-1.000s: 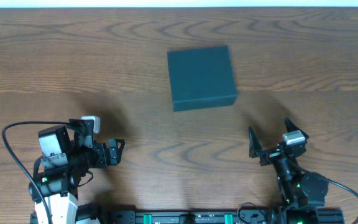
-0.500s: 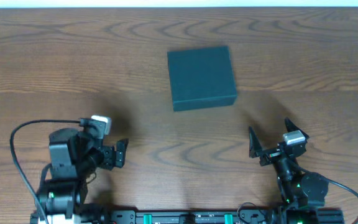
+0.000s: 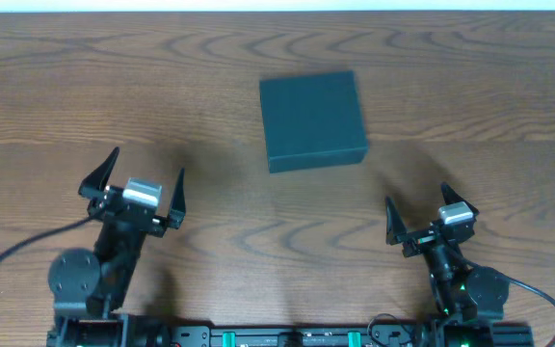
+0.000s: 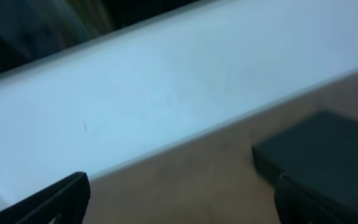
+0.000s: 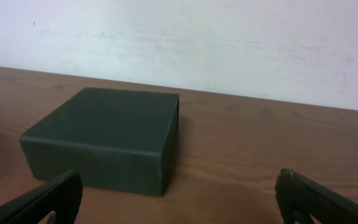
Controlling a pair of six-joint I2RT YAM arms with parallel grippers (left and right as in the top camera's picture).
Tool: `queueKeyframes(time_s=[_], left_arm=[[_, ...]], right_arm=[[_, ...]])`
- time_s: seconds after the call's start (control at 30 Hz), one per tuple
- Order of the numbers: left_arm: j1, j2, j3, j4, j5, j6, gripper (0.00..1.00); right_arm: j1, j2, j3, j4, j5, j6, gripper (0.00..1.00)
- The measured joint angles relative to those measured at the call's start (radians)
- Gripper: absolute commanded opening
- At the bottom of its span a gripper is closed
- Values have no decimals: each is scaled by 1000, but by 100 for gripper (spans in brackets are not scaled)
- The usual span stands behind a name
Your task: Pack container
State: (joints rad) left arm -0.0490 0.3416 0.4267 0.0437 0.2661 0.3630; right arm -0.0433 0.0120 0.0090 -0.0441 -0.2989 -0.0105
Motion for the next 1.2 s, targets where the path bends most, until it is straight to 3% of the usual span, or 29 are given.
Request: queueKeyframes(time_s=[0.17, 0.3, 0.6, 0.83, 1.2], left_arm=[[-26, -129, -235, 278, -31, -72, 95], [-26, -234, -377, 340, -64, -103, 95], [-26, -331, -421, 196, -95, -130, 95], [-18, -331, -421, -18, -125, -151, 95], [-13, -332, -412, -61, -212, -195, 95]], right_arm=[[0, 0, 0, 0, 0, 0, 99], [0, 0, 0, 0, 1, 0, 99], [0, 0, 0, 0, 0, 0, 99], [0, 0, 0, 0, 0, 0, 99], [0, 0, 0, 0, 0, 0, 99]])
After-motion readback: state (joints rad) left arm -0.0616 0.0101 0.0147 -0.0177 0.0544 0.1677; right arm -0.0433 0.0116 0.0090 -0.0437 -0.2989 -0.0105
